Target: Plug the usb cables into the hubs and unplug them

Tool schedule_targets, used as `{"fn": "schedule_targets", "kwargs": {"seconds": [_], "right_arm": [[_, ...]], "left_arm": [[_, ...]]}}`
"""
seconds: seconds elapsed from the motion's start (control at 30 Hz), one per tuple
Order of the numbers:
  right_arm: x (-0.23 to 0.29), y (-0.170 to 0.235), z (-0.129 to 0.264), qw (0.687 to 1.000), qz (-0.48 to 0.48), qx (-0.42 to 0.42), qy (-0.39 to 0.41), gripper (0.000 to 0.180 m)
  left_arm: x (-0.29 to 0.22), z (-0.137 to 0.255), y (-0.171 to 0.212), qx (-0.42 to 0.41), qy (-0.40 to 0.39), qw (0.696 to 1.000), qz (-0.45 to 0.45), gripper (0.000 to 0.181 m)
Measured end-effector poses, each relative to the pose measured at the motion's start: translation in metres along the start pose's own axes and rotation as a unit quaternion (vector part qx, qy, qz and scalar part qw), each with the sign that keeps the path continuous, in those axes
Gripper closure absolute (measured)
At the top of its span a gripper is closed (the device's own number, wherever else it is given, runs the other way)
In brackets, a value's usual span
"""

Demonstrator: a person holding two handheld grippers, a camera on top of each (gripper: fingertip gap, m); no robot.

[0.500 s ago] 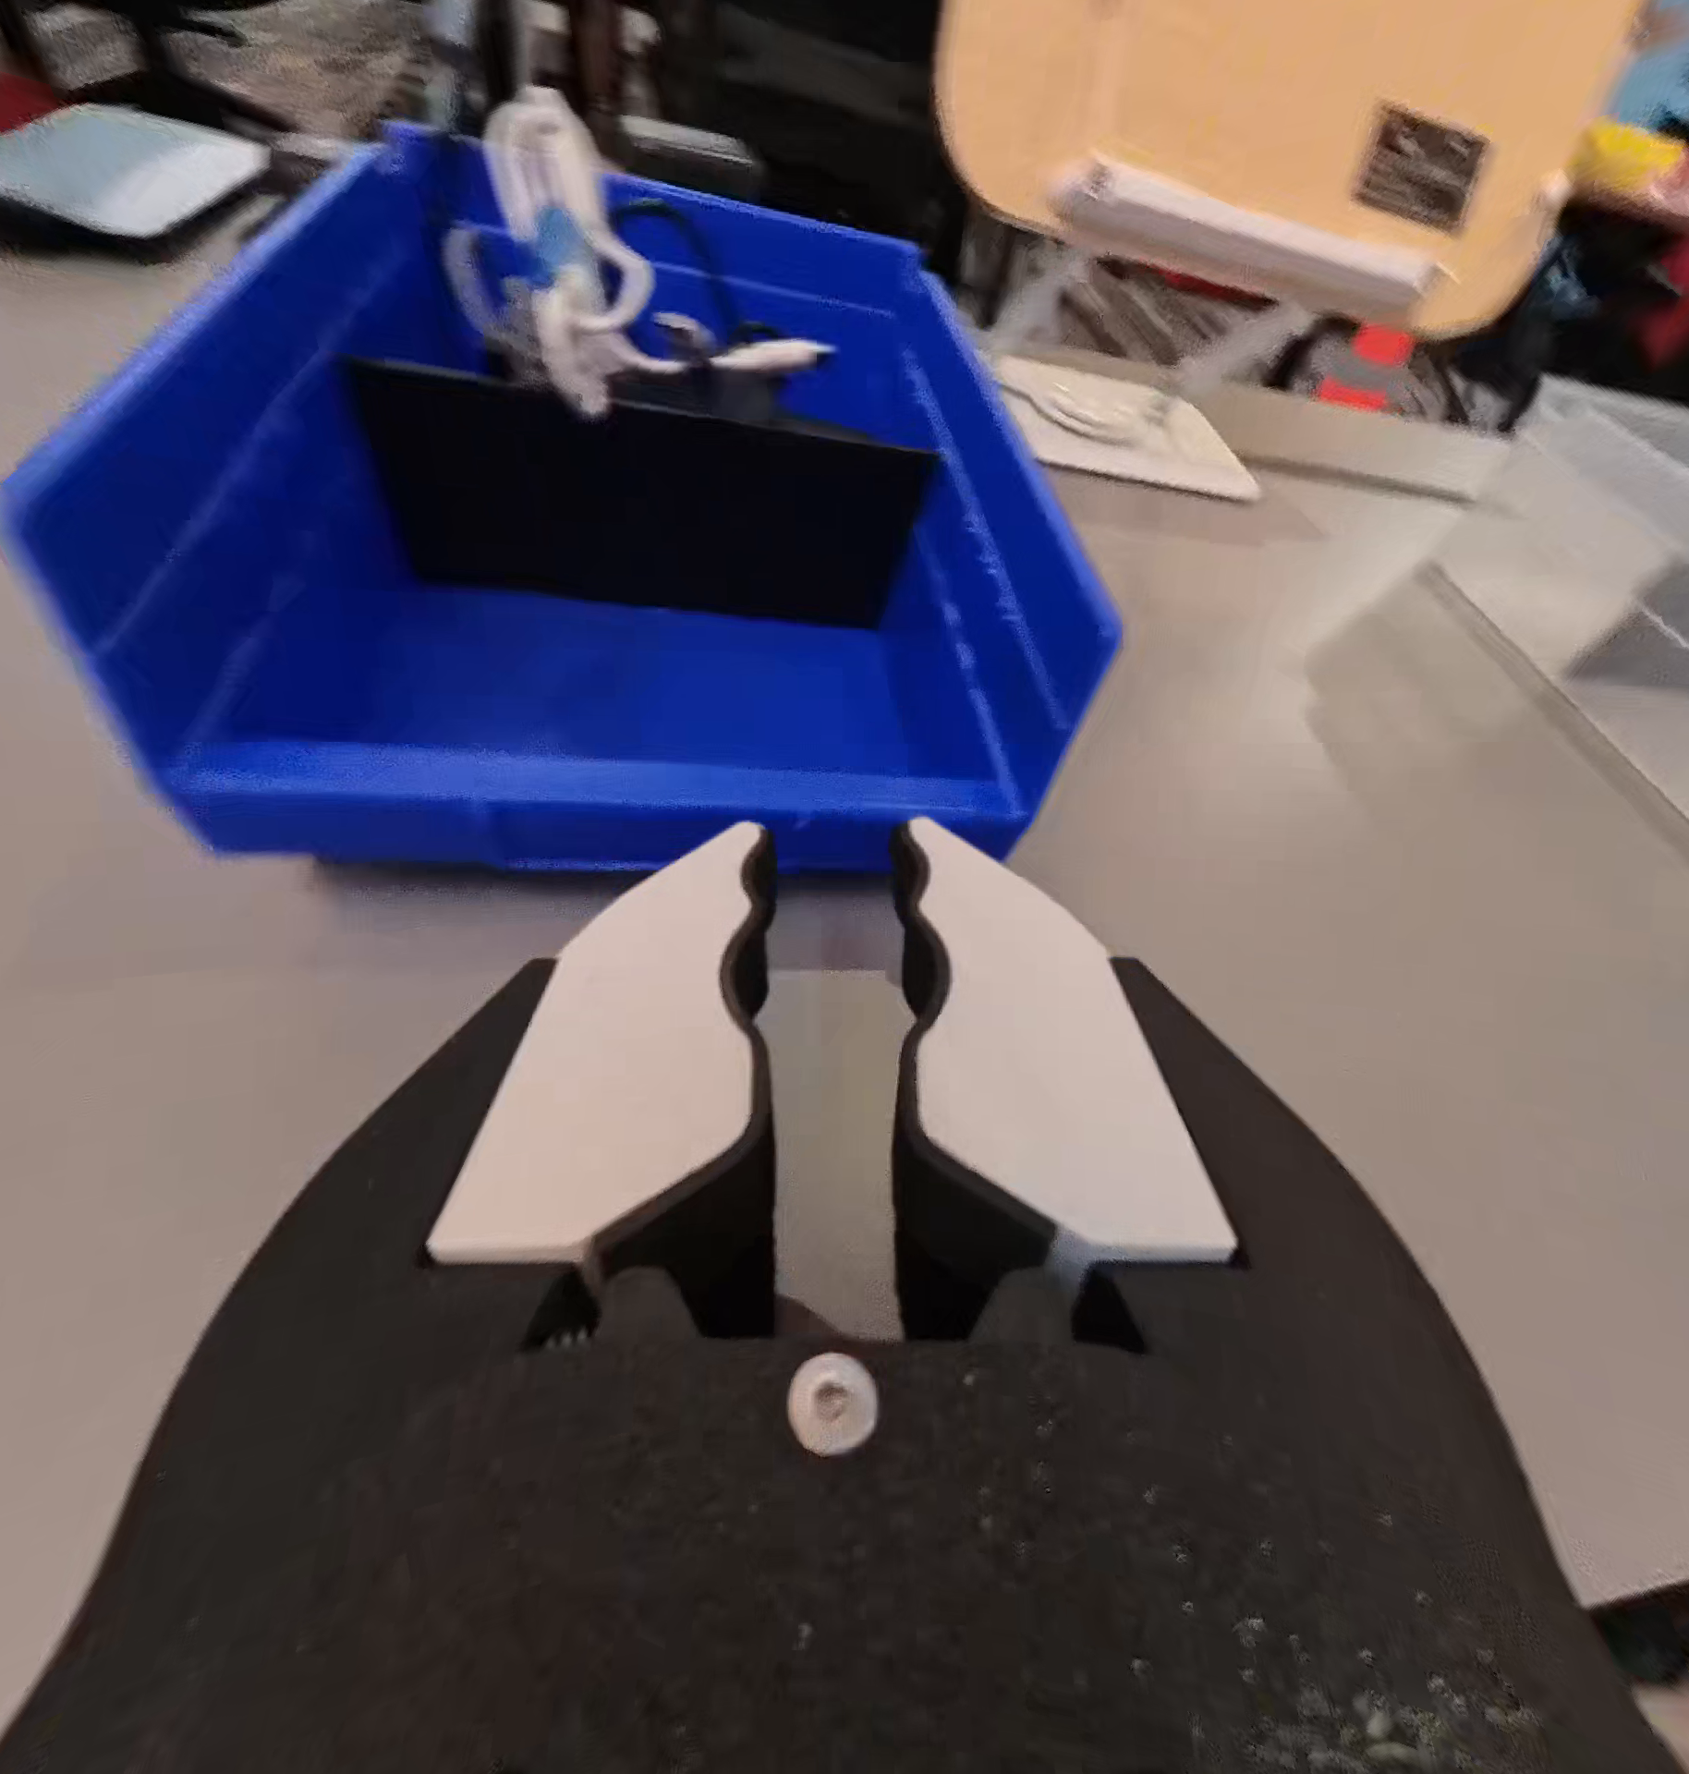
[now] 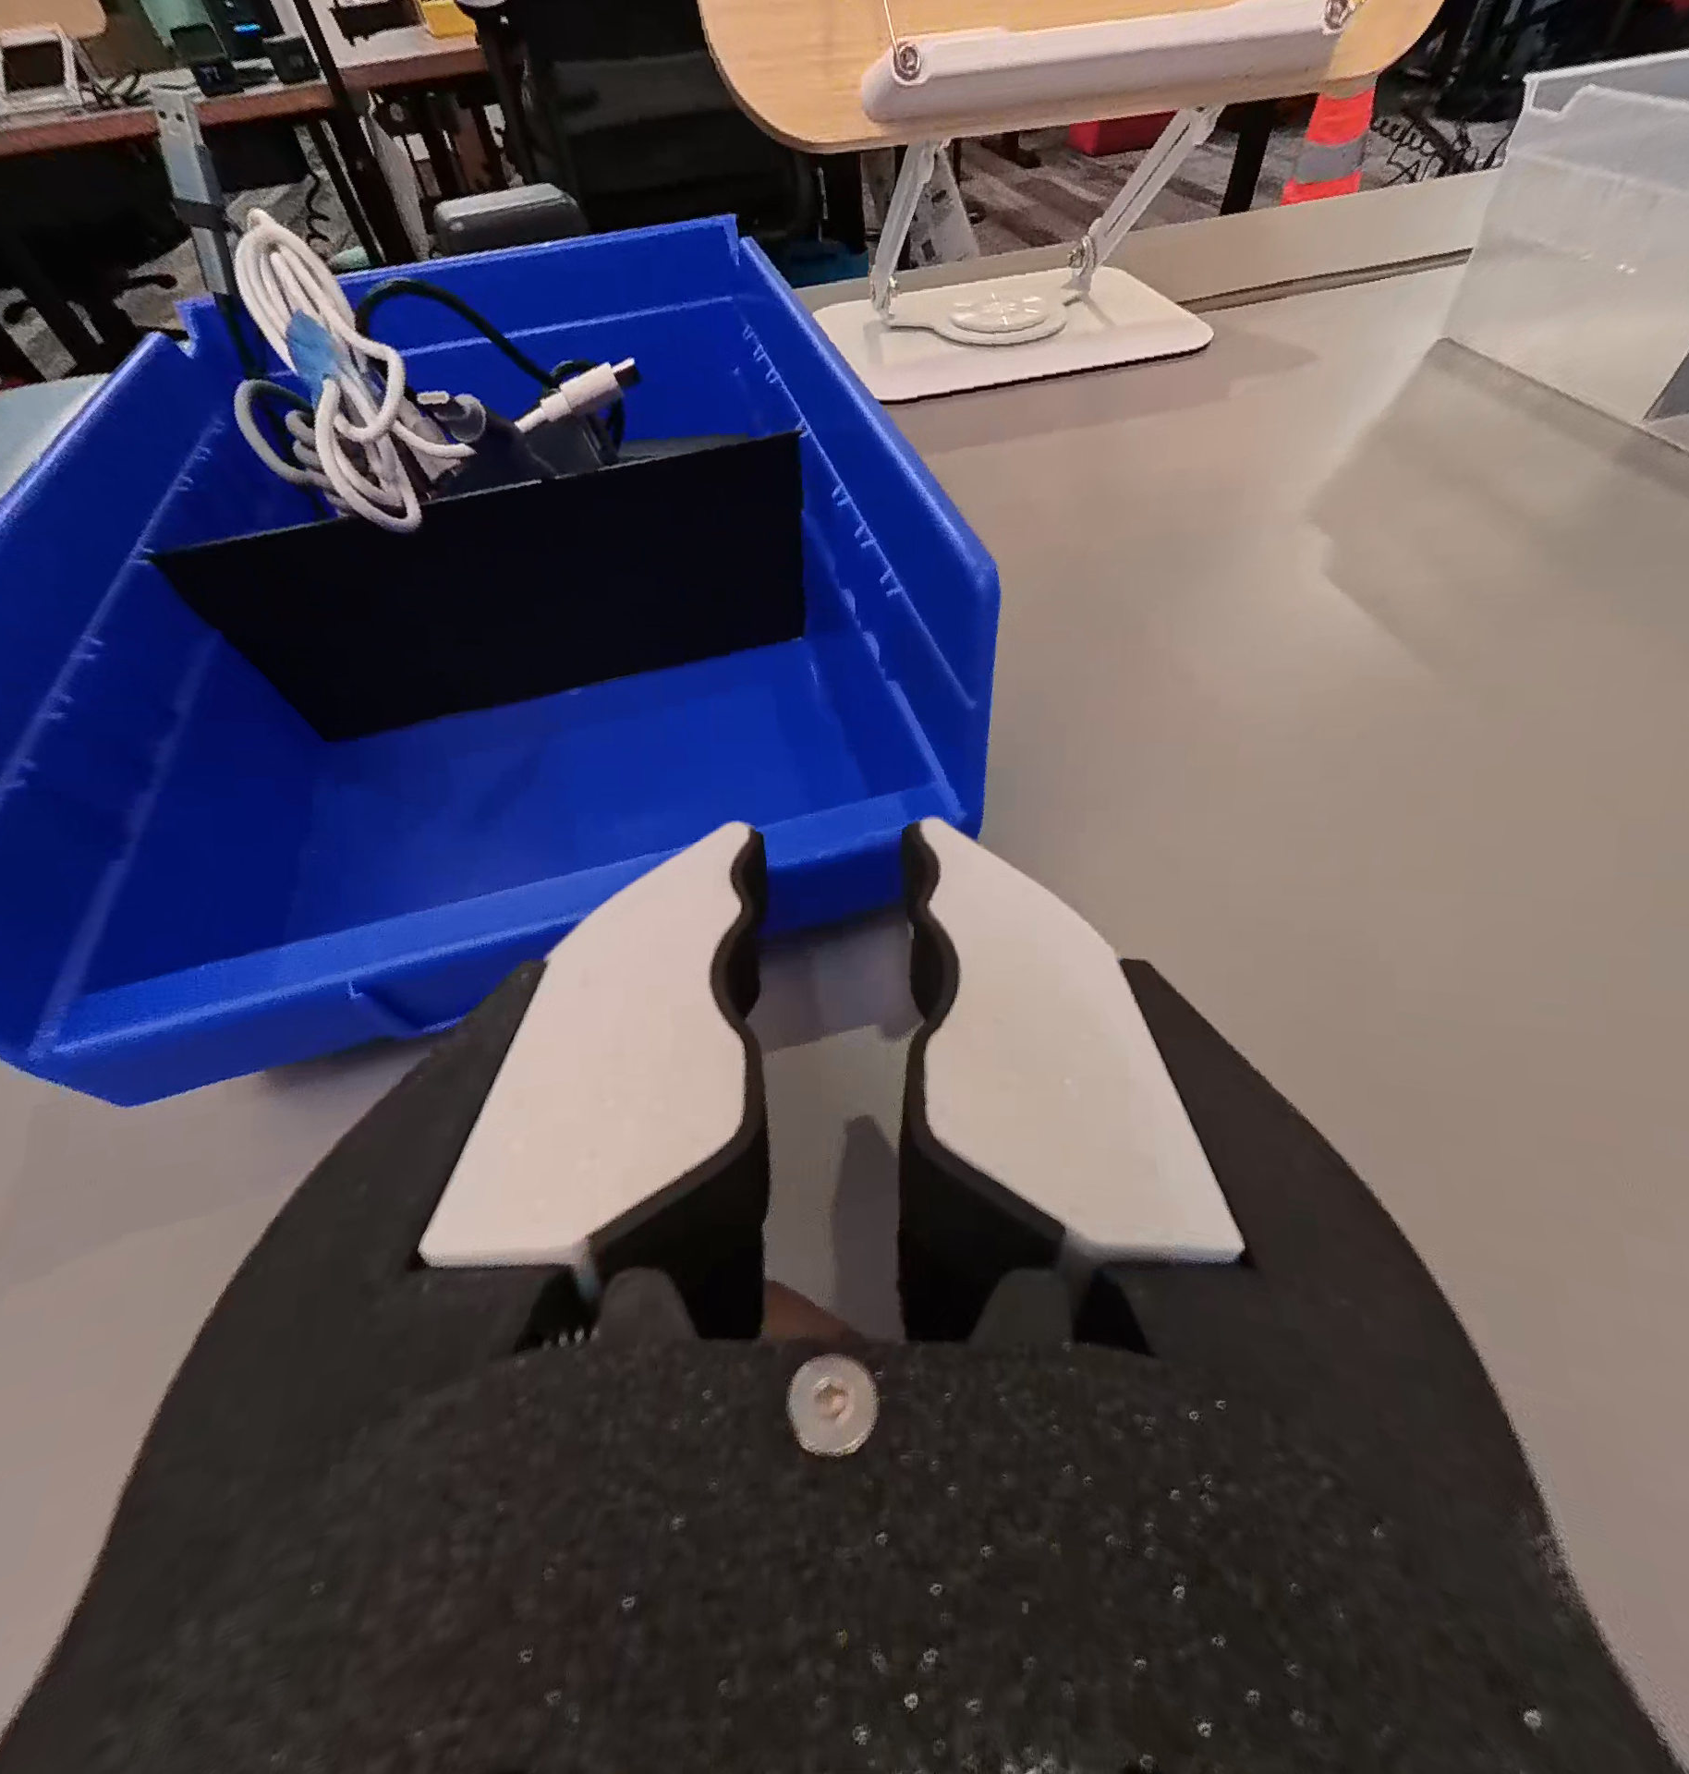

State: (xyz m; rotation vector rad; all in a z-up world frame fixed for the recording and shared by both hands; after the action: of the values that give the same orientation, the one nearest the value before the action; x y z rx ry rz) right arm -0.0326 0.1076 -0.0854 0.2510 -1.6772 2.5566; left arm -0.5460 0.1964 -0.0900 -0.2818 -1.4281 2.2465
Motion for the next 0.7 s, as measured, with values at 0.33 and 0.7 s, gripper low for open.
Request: {"fn": "schedule_targets", "kwargs": {"seconds": [0.33,0.7], "right_arm": [[0.003,0.001,0.001,1.000,-0.001,0.000,-0.019,0.155],[0.003,0.002,0.001,0.999,-0.017,-0.001,-0.041,0.155]], "left_arm": [[-0.004,0.004,-0.010,-0.009,0.045,0.999,0.009,0.158],[0.016,-0.019,-0.070,0.063,0.060,0.994,-0.058,0.151]]}}
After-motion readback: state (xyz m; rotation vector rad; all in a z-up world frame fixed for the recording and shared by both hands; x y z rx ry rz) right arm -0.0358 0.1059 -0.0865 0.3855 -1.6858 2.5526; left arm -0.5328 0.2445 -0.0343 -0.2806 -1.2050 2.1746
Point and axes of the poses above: each gripper's, where its closed fingertips meet, z back along the fingers, y out of its underside, x = y × z across the jaws, the point moved 9 cm from there along z, back along the fingers, and after that the axes turned 6 degrees about x, right-handed, at the moved point
